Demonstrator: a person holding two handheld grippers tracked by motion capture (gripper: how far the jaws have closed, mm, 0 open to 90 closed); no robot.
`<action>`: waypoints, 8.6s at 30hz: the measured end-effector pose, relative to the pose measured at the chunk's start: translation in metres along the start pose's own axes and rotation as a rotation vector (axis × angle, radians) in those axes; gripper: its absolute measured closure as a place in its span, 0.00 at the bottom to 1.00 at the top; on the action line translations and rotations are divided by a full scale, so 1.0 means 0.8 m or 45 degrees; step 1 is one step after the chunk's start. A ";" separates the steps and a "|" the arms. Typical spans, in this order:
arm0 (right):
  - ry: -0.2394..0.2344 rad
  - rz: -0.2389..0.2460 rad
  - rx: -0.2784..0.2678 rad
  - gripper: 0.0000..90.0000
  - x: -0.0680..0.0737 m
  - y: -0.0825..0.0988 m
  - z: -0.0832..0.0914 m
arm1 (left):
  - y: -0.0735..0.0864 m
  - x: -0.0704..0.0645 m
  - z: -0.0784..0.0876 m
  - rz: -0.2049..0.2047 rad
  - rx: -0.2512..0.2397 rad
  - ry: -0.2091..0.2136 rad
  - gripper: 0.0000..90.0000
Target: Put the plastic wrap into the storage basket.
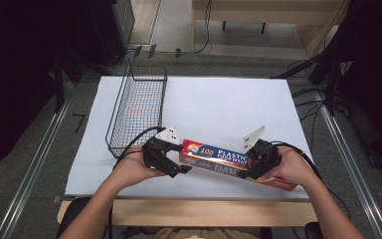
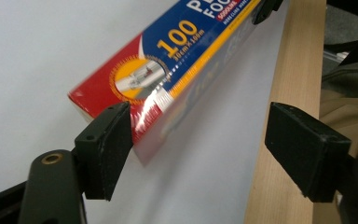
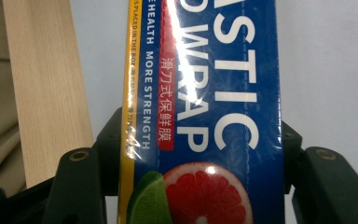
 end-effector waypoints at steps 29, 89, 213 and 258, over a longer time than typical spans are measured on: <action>-0.034 0.209 0.039 0.46 0.037 -0.043 -0.001 | -0.033 -0.029 -0.049 -0.286 0.196 0.077 0.23; 0.028 0.210 -0.213 0.20 0.028 -0.043 0.032 | -0.001 -0.035 -0.052 -0.245 0.363 0.063 0.44; 0.214 -0.078 -0.263 0.21 -0.038 0.009 -0.013 | 0.026 0.243 0.106 0.956 0.113 -0.726 0.44; 0.205 -0.057 -0.242 0.21 -0.035 0.010 -0.017 | 0.059 0.245 0.025 1.069 0.313 -0.717 0.40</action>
Point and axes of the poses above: each handheld gripper's, and its own axes: z roughly backward along the jaws, y roughly out of its underside, x roughly to its left, the point moved 8 cm from there along -z, roughly forward along the jaws, and after that the axes turned 1 degree about -z, right-handed, at the moved point
